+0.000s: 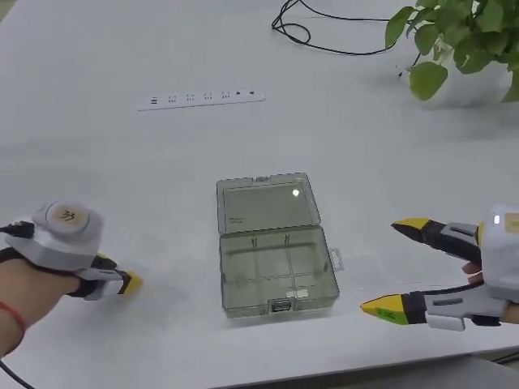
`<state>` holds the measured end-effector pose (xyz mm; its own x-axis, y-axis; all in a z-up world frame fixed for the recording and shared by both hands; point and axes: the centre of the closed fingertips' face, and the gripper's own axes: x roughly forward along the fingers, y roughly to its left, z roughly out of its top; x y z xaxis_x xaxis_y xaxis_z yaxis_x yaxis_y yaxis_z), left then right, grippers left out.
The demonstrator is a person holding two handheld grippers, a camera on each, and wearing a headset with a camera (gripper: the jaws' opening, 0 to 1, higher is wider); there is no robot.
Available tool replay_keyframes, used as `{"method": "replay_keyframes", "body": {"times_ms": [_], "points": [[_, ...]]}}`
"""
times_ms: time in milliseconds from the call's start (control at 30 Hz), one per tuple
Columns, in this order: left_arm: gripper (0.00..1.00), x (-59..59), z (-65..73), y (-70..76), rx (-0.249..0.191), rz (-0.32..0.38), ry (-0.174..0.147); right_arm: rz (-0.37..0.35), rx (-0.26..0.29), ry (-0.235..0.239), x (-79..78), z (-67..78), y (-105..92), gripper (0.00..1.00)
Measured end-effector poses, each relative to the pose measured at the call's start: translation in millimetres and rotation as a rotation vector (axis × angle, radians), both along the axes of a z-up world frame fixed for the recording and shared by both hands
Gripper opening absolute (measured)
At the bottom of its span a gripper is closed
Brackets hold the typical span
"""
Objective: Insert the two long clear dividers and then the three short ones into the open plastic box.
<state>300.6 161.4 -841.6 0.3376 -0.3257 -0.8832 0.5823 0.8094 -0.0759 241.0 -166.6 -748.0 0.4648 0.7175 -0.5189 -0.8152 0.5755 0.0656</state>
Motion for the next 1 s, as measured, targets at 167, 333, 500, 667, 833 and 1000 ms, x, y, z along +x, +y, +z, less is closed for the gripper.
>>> {"method": "replay_keyframes", "body": {"times_ms": [167,333,500,667,833,1000], "points": [[0.3,-0.7,6.8,-2.3,-0.03,0.018,-0.016,0.004,-0.003,0.0,0.3,1.0,0.7,0.84],[0.3,0.4,21.3,-9.1,-0.084,0.046,-0.052,0.008,0.002,-0.002,1.2,3.8,2.6,0.83],[0.3,0.0,33.8,-17.6,-0.138,0.067,-0.079,0.013,0.009,-0.003,3.1,6.5,5.7,0.83],[0.3,1.7,47.7,-28.2,-0.2,0.089,-0.111,0.017,0.021,-0.008,5.0,12.0,9.3,0.82],[0.3,4.7,69.2,-45.4,-0.289,0.103,-0.16,0.015,0.049,-0.016,7.6,23.9,15.6,0.79],[0.3,5.0,87.2,-62.5,-0.359,0.112,-0.188,0.005,0.084,-0.029,12.5,38.3,22.5,0.76]]}}
